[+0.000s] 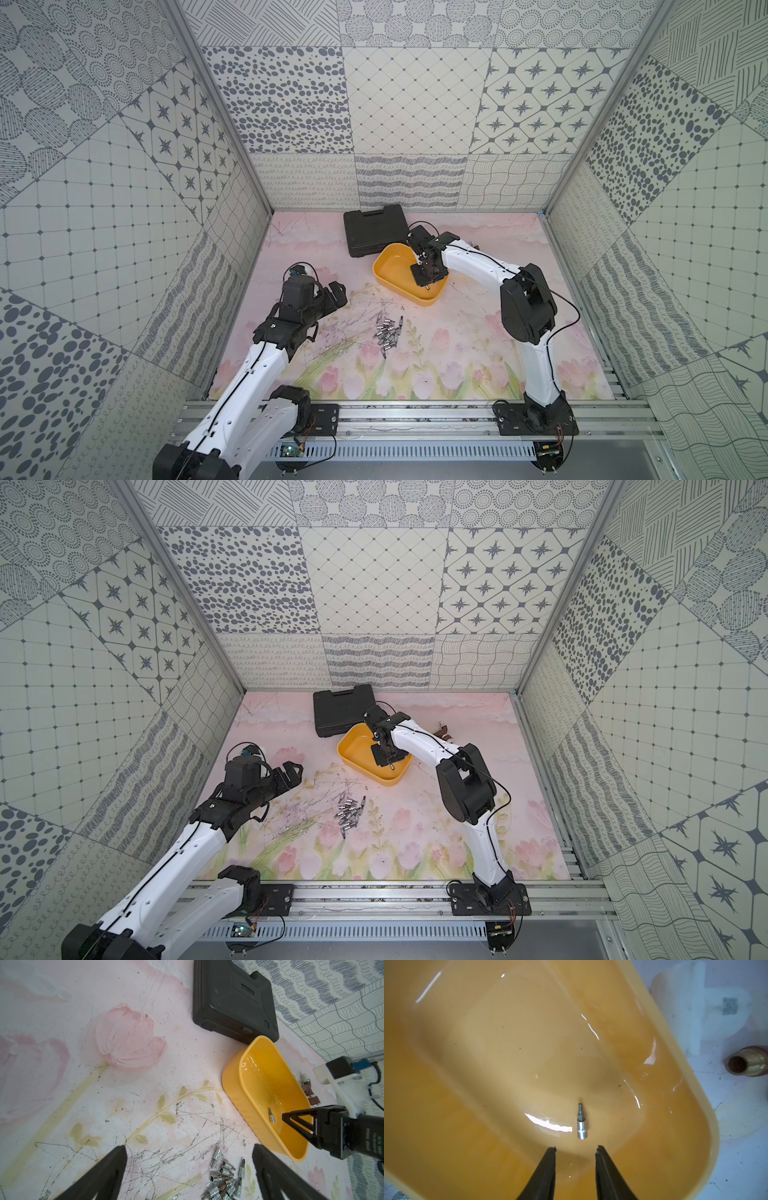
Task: Put the bit on the desktop into the storage box
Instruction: Place the screwdriver bit in the storage box, then pick up the screwdriver bit from the center of the board.
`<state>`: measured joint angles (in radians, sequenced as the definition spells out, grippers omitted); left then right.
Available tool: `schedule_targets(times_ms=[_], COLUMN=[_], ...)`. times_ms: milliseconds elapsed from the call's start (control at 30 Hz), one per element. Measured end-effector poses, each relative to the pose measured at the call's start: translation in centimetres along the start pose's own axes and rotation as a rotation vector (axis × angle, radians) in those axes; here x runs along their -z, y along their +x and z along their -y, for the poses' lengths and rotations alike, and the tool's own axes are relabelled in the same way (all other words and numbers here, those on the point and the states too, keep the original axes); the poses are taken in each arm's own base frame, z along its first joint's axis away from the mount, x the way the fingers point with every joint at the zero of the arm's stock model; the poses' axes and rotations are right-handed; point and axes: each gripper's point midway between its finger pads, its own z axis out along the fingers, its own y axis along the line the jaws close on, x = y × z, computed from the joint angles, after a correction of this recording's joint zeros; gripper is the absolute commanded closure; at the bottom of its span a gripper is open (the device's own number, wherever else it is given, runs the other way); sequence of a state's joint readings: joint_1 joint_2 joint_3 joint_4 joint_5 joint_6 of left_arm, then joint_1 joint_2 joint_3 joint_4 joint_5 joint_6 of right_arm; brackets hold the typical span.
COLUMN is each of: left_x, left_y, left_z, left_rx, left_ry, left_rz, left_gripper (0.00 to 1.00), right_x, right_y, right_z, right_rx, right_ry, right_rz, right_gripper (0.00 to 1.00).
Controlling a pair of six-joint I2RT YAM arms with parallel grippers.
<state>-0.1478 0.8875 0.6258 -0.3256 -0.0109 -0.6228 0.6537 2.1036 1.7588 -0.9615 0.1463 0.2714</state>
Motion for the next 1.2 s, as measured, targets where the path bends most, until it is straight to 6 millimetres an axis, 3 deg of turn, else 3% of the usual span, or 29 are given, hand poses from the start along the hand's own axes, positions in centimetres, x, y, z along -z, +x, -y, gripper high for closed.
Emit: schedule_targets(times_ms=[333, 500, 767, 1200], left_x=[0.2, 0.4, 0.7, 1.3], left_y=[0.0, -0.2, -0.4, -0.4], left_z=[0.0, 0.1, 0.1, -0.3], left_rx=[0.0, 0.0, -0.001, -0.02], left_ry=[0.0, 0.006, 0.008, -0.016], left_rz=[0.002, 0.012, 0.026, 0.03], left_gripper=[0.01, 0.01, 0.01, 0.01], right_x=[5.8, 7.8, 9.1, 9.2], right_y=[-0.8, 0.1, 2.9, 7.8], right_z=[0.2, -0.4, -2.1, -5.0], right_rx=[-0.02, -0.011, 0.022, 0.066], right_ry=[-0.032, -0.043, -0.051, -0.062], right_rz=[0.113, 0.14, 0.125, 0.058], right_gripper=[0.38, 0.26, 0.11, 0.03])
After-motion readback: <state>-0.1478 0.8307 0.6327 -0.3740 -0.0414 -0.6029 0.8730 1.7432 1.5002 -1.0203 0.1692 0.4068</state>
